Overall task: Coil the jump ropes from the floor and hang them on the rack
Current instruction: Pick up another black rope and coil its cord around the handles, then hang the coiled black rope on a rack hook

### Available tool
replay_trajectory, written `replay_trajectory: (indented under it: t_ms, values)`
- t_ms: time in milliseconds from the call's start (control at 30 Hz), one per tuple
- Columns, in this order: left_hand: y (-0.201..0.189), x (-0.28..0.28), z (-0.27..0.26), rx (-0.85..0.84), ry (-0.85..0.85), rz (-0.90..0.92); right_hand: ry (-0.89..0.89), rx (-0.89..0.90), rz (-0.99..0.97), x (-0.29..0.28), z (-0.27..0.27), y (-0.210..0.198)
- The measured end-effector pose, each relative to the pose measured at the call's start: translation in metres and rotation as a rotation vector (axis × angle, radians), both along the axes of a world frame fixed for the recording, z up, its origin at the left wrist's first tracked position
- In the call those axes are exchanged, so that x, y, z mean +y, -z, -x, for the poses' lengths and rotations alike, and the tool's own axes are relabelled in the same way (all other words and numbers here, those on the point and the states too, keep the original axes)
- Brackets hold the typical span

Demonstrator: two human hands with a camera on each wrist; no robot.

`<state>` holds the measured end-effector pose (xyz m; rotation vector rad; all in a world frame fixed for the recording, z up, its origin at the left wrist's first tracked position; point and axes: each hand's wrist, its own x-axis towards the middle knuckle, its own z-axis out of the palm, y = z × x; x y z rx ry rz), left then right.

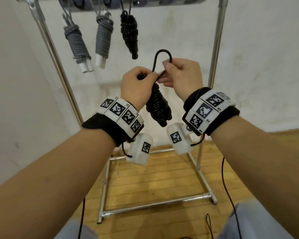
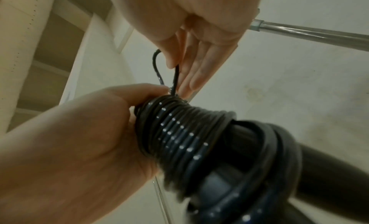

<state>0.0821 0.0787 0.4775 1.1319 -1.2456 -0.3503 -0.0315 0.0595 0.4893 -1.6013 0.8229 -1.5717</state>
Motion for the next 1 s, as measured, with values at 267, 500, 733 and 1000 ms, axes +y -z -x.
replay_trajectory:
  t_ms: [267, 500, 733, 1000]
  values:
    - [-0.081, -0.035, 0.003, -0.083, -0.073, 0.062, 0.079, 0.025, 0.084, -0.039, -0.005, -0.072]
    - [-0.136, -0.073, -0.004, -0.131, -0.207, 0.118, 0.145, 0.041, 0.101, -0.078, -0.005, -0.122]
    - [-0.183, -0.101, -0.008, -0.246, -0.317, 0.147, 0.190, 0.073, 0.164, -0.111, -0.011, -0.163]
    - [-0.195, -0.128, -0.016, -0.385, -0.387, 0.110, 0.214, 0.163, 0.105, -0.138, -0.015, -0.173]
